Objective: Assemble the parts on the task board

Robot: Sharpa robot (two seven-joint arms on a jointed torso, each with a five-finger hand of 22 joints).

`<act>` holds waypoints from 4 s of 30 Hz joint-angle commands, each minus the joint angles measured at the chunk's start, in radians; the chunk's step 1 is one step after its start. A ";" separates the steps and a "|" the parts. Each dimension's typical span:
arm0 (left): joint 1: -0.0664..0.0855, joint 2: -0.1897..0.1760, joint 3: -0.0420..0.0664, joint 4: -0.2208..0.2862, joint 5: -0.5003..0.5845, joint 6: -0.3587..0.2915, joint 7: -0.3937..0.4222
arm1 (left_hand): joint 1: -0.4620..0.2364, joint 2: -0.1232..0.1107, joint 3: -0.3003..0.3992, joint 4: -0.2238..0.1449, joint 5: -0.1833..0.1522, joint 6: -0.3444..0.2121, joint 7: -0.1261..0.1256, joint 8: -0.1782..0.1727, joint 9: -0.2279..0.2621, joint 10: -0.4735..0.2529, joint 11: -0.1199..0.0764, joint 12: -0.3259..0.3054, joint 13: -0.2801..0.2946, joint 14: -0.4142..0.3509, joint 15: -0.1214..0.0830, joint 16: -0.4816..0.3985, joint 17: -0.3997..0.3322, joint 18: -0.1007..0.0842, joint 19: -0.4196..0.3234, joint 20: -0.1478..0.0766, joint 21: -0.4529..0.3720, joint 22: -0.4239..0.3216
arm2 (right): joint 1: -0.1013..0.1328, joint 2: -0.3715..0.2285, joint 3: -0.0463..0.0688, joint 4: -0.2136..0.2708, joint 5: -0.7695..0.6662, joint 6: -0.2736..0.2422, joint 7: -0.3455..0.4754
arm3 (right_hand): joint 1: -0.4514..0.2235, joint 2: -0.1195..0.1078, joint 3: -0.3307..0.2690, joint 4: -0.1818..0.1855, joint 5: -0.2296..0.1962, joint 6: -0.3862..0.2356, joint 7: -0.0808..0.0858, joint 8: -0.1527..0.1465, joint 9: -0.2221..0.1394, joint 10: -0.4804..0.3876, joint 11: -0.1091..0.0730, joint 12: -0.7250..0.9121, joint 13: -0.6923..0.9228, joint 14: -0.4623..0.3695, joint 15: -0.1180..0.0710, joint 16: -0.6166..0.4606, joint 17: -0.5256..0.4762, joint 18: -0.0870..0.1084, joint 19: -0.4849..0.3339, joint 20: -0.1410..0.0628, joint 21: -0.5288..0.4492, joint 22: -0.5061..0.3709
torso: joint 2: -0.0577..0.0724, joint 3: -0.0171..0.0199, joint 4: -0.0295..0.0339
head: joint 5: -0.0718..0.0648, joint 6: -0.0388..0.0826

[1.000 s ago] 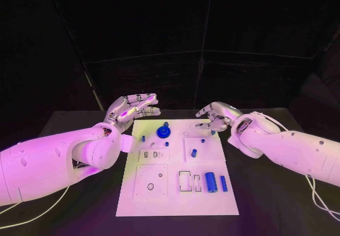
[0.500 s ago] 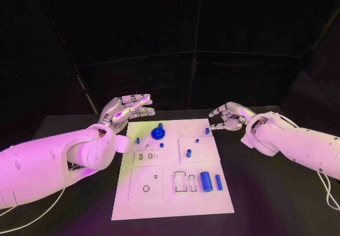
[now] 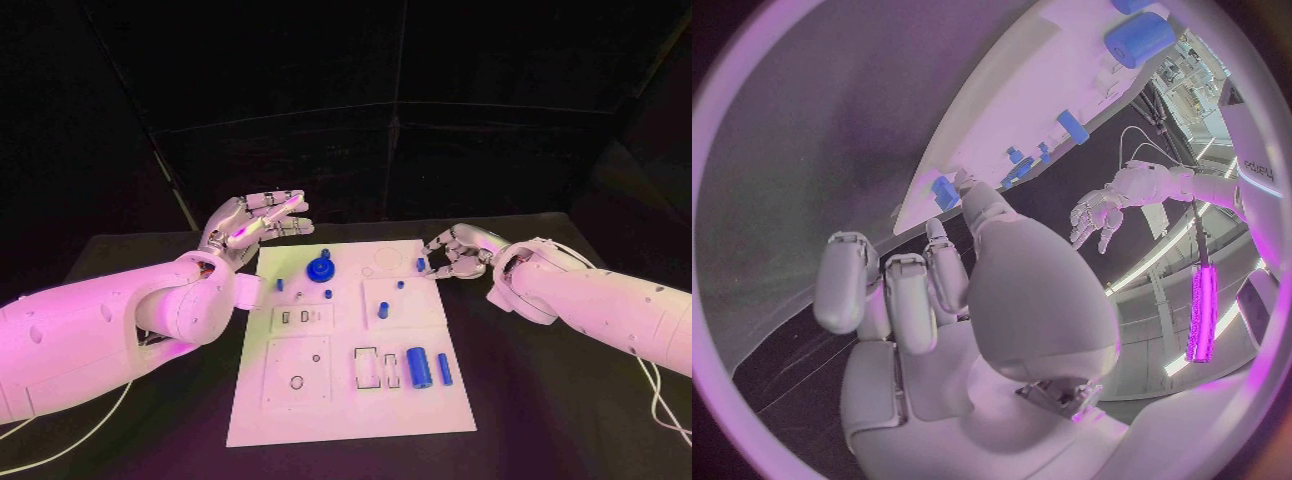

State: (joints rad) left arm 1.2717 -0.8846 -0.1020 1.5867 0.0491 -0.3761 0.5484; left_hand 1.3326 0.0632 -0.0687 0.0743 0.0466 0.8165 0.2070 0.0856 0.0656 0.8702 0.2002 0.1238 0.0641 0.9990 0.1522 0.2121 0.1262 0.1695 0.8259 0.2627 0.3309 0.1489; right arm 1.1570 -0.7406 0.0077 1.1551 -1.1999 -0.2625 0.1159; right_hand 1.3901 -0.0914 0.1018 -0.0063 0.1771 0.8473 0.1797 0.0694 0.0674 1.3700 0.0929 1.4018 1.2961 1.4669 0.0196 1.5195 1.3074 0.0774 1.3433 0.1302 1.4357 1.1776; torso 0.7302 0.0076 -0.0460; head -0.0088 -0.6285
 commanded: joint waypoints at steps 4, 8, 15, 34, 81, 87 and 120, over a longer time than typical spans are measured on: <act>0.001 0.002 0.001 -0.001 -0.006 0.015 0.006 | 0.010 0.003 0.000 -0.005 0.003 -0.001 0.046 -0.006 -0.001 0.000 0.007 -0.007 0.000 -0.002 0.005 -0.006 0.000 0.011 0.000 0.001 0.004 -0.001 | -0.001 0.015 0.001 -0.019 -0.019 -0.014 -0.006 | 0.004 0.018 0.008 -0.006 0.013 0.014 0.001 0.005 0.003 -0.001 0.001 -0.001 0.008 0.073 -0.002 -0.002 0.119 0.003 -0.004 -0.003 -0.006 0.002 | 0.000 0.0005 -0.0004 | 0.000 -0.001; 0.001 0.003 0.001 -0.003 -0.006 0.015 0.006 | 0.010 0.003 0.000 -0.005 0.003 -0.001 0.046 -0.006 -0.001 0.000 0.007 -0.007 0.000 -0.002 0.005 -0.006 0.000 0.011 0.000 0.001 0.004 -0.001 | -0.001 0.022 0.001 -0.025 -0.013 -0.030 -0.009 | -0.001 0.028 0.012 -0.004 0.014 0.021 0.001 0.008 0.004 0.003 0.001 0.002 0.013 0.073 -0.002 -0.001 0.123 0.003 -0.002 -0.003 -0.005 0.005 | 0.000 0.0011 0.0002 | 0.000 -0.002; 0.001 0.006 0.001 -0.007 -0.006 0.016 0.005 | 0.010 0.003 0.000 -0.005 0.003 -0.001 0.046 -0.006 -0.001 0.000 0.007 -0.007 0.000 -0.002 0.005 -0.006 0.000 0.011 0.000 0.001 0.004 -0.001 | -0.002 0.039 0.001 -0.034 0.003 -0.035 -0.010 | -0.010 0.037 0.015 -0.002 0.014 0.030 0.003 0.011 0.004 0.008 0.002 0.005 0.018 0.074 -0.001 0.000 0.126 0.002 0.001 -0.003 -0.003 0.008 | 0.000 0.0008 -0.0006 | -0.001 -0.004; 0.001 0.007 0.001 -0.012 -0.006 0.021 0.002 | 0.011 0.004 0.000 -0.007 0.003 -0.002 0.046 -0.006 -0.001 0.000 0.007 -0.007 0.000 -0.002 0.005 -0.007 0.000 0.011 -0.001 0.001 0.004 -0.002 | -0.003 0.052 0.001 -0.049 0.007 -0.016 -0.011 | -0.013 0.068 0.048 -0.031 -0.010 0.149 -0.022 0.057 0.013 0.035 -0.019 0.024 0.048 0.076 -0.018 0.002 0.133 0.000 0.009 -0.016 0.001 0.017 | 0.000 0.0018 -0.0004 | -0.003 -0.008; 0.001 0.009 0.001 -0.016 -0.006 0.025 -0.004 | 0.010 0.005 0.001 -0.008 0.003 -0.003 0.046 -0.007 -0.001 0.000 0.007 -0.008 0.000 -0.002 0.005 -0.008 0.000 0.011 -0.001 0.001 0.003 -0.002 | -0.004 0.063 0.001 -0.055 0.007 -0.023 -0.019 | -0.041 0.055 0.045 -0.039 -0.025 0.122 -0.016 0.033 -0.001 0.027 -0.016 0.016 0.039 0.076 -0.017 0.002 0.132 0.000 0.009 -0.020 -0.001 0.015 | 0.000 0.0035 -0.0003 | -0.007 -0.012; 0.001 0.009 0.001 -0.016 -0.006 0.025 -0.004 | 0.010 0.005 0.001 -0.008 0.003 -0.003 0.046 -0.007 -0.001 0.000 0.007 -0.008 0.000 -0.002 0.005 -0.008 0.000 0.011 -0.001 0.001 0.003 -0.002 | -0.004 0.063 0.001 -0.055 0.007 -0.023 -0.018 | -0.042 0.083 0.063 -0.038 -0.024 0.166 -0.027 0.054 0.006 0.036 -0.023 0.023 0.051 0.076 -0.021 0.002 0.134 0.000 0.011 -0.021 0.000 0.017 | 0.000 0.0033 -0.0001 | -0.007 -0.013; 0.001 0.025 0.000 -0.069 -0.006 0.079 -0.026 | 0.009 0.016 0.005 -0.018 0.003 0.038 0.042 -0.002 0.003 0.018 0.002 -0.003 0.001 0.018 -0.001 -0.002 0.004 0.013 0.011 -0.002 0.011 -0.001 | 0.009 0.019 0.007 0.292 0.022 -0.091 -0.173 | -0.051 0.119 0.138 -0.062 -0.016 0.223 -0.056 0.091 0.010 0.041 -0.052 0.017 0.053 0.076 -0.048 0.000 0.132 -0.002 0.017 -0.049 0.001 0.022 | -0.034 -0.0149 0.0052 | 0.019 -0.029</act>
State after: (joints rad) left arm 1.2715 -0.8619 -0.1022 1.5226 0.0488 -0.3411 0.5298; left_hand 1.3412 0.0718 -0.0633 0.0631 0.0466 0.8494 0.2146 0.0815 0.0674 0.8815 0.2020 0.1201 0.0641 1.0122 0.1507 0.2082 0.1298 0.1695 0.8288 0.2599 0.3371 0.1478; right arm 1.1638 -0.7278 0.0132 1.4337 -1.1657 -0.3360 0.0034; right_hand 1.3484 0.0251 0.2326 -0.0668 0.1548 1.0616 0.1360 0.1556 0.0726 1.4148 0.0445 1.4251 1.3077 1.4651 -0.0254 1.5189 1.3073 0.0773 1.3618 0.0872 1.4357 1.2015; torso 0.7041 -0.0026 -0.0455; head 0.0038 -0.6554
